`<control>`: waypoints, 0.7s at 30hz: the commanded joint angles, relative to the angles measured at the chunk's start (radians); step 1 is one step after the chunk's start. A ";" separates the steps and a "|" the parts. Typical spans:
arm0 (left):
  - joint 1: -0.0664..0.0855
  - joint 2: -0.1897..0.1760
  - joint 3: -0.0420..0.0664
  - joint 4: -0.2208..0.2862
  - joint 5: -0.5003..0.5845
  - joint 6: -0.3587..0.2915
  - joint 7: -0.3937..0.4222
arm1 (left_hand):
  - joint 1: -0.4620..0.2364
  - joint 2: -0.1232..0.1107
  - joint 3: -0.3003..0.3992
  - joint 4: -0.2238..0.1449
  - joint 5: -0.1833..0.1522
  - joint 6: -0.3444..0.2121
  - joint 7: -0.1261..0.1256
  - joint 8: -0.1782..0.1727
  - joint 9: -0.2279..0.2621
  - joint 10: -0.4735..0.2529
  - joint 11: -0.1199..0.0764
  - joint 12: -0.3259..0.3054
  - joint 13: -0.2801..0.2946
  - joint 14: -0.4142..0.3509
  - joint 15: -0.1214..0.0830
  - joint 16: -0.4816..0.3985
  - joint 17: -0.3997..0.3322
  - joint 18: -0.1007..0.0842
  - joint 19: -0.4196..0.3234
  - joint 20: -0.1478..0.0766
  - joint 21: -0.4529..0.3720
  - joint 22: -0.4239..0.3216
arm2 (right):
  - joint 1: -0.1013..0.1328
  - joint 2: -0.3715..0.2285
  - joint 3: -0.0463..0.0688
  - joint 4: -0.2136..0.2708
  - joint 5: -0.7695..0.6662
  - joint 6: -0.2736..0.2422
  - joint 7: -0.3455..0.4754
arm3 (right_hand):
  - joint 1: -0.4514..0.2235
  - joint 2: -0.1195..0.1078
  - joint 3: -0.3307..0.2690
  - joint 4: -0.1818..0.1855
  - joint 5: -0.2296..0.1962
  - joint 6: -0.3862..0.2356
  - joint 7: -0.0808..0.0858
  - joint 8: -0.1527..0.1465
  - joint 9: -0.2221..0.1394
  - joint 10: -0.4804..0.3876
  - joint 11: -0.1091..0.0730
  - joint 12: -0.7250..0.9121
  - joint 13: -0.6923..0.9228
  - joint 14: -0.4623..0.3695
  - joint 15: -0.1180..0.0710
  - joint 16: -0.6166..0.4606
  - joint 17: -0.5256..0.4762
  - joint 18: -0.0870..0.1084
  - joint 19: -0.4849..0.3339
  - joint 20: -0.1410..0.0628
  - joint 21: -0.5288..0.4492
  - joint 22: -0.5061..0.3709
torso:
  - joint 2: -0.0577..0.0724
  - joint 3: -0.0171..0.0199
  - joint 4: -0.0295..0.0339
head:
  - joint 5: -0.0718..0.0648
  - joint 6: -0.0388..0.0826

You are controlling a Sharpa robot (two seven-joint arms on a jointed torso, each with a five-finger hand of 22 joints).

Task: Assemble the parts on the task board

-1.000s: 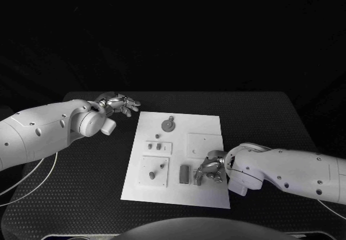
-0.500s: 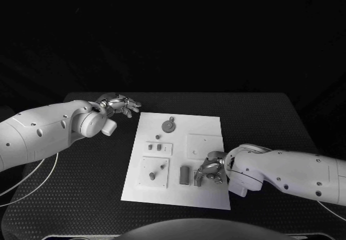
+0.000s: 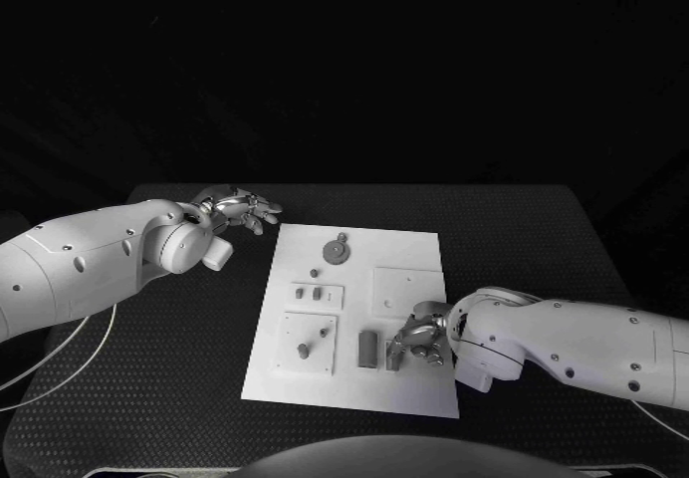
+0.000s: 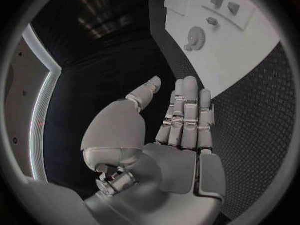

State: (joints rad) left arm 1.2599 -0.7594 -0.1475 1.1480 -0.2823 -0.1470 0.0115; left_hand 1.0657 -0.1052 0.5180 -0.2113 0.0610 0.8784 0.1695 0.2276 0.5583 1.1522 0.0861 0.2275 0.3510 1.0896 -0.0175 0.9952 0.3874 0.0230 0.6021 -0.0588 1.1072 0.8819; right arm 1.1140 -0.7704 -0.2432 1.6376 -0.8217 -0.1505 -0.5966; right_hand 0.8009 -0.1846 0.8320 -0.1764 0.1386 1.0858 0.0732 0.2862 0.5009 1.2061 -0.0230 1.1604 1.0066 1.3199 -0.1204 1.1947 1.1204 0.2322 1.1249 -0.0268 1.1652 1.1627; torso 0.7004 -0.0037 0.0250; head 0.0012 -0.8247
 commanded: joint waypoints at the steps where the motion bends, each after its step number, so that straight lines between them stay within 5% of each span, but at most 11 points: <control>1: 0.001 0.001 0.000 0.002 -0.005 0.014 0.003 | -0.004 0.001 0.000 0.007 -0.006 0.004 0.001 0.004 -0.001 -0.007 -0.002 0.007 0.001 0.002 -0.006 -0.007 0.001 0.001 -0.006 -0.062 0.006 -0.001 | -0.006 0.007 -0.002 0.006 0.000 0.017 0.029 | 0.001 -0.016 0.000 0.010 -0.011 -0.002 0.009 -0.003 -0.002 -0.002 -0.005 -0.004 0.001 0.000 -0.007 -0.004 0.001 0.030 0.000 -0.009 0.007 -0.002 | 0.000 -0.0003 0.0004 | 0.001 0.000; 9: 0.001 0.002 0.000 0.001 -0.007 0.015 0.002 | -0.004 0.001 0.000 0.007 -0.006 0.004 0.001 0.004 -0.001 -0.008 -0.002 0.007 0.001 0.002 -0.006 -0.007 0.001 0.001 -0.007 -0.062 0.006 -0.001 | -0.006 0.007 -0.002 0.005 0.010 0.026 0.040 | 0.001 -0.045 -0.004 0.030 -0.040 -0.005 0.010 -0.003 -0.004 -0.003 -0.005 -0.004 0.002 -0.001 -0.007 -0.005 0.002 0.030 -0.001 -0.010 0.007 -0.005 | 0.000 -0.0003 0.0003 | 0.003 0.001; 21: 0.001 0.002 0.000 0.001 -0.007 0.016 0.001 | -0.004 0.001 0.000 0.007 -0.006 0.004 0.001 0.005 -0.001 -0.008 -0.002 0.007 0.001 0.002 -0.006 -0.007 0.002 0.001 -0.007 -0.062 0.006 -0.001 | -0.006 0.007 -0.002 0.009 0.007 0.033 0.047 | 0.009 -0.057 -0.020 0.025 -0.041 -0.010 0.011 -0.003 -0.005 -0.007 -0.004 -0.005 0.004 -0.003 -0.007 -0.006 0.003 0.030 -0.003 -0.011 0.009 -0.005 | 0.000 -0.0002 0.0001 | 0.004 0.000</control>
State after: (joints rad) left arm 1.2599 -0.7595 -0.1476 1.1473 -0.2861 -0.1450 0.0084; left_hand 1.0657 -0.1052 0.5180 -0.2112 0.0610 0.8765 0.1676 0.2276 0.5585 1.1525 0.0859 0.2315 0.3509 1.0896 -0.0171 0.9947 0.3873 0.0230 0.6021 -0.0588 1.1072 0.8821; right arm 1.1138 -0.7722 -0.2434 1.6365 -0.8220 -0.1435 -0.5858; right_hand 0.8111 -0.2318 0.8154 -0.1518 0.1007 1.0816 0.0772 0.2866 0.4969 1.2054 -0.0230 1.1605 1.0087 1.3159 -0.1211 1.1947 1.1215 0.2321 1.1233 -0.0326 1.1693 1.1581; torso 0.7004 -0.0038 0.0251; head 0.0052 -0.8250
